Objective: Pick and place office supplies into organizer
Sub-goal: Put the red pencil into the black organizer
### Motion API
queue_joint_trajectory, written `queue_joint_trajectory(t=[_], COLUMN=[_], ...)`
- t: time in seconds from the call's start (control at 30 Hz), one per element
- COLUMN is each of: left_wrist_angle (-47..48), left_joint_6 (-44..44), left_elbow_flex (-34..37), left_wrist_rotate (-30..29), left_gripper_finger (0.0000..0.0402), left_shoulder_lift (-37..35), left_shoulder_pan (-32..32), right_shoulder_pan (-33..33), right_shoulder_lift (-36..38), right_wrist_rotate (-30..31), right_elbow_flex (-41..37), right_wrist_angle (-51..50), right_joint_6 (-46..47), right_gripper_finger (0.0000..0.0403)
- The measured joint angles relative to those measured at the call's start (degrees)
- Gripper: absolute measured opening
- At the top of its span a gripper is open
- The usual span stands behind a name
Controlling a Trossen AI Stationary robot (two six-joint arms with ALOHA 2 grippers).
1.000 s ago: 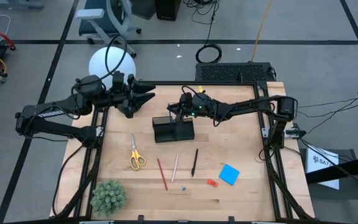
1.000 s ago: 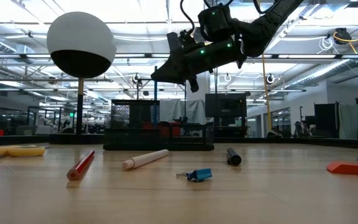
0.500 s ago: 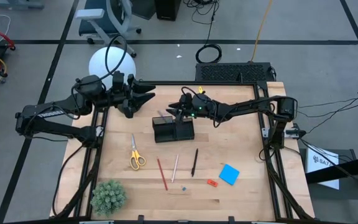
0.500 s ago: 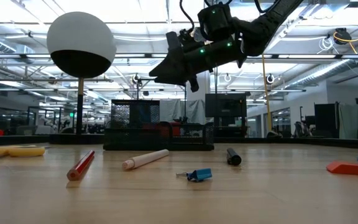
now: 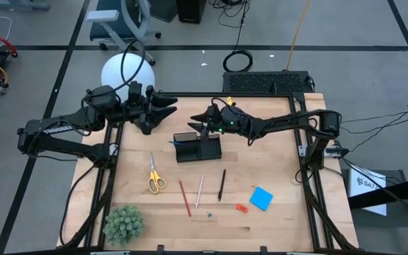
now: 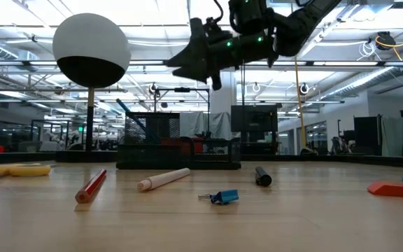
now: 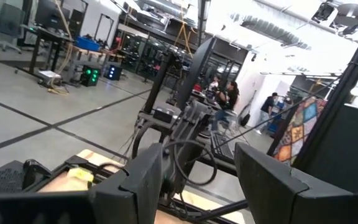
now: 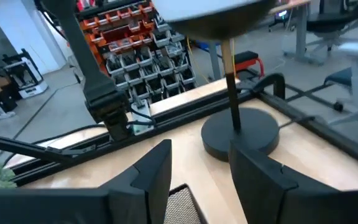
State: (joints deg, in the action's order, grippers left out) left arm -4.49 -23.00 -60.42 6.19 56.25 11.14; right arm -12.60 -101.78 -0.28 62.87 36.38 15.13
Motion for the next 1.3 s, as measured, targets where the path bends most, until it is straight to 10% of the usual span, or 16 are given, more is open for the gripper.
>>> queue_joint_trajectory(t=[0.6, 1.3], left_wrist_angle=[3.32, 20.28], left_joint_6=[0.04, 7.87], left_elbow_flex=[0.00, 0.00], left_wrist_rotate=[2.97, 10.92], left_gripper_finger=[0.0195, 0.0195], left_shoulder_lift=[-0.02, -0.02], left_shoulder_pan=[-0.28, -6.90], right_shoulder_pan=[-0.15, 0.94], right_shoulder_lift=[20.00, 22.82], right_wrist_rotate=[-9.02, -10.52], right_elbow_flex=[0.02, 0.00], right_wrist_angle=[-26.42, -30.11], right_joint_6=[-5.32, -4.91], right_gripper_finger=[0.0144, 0.0140])
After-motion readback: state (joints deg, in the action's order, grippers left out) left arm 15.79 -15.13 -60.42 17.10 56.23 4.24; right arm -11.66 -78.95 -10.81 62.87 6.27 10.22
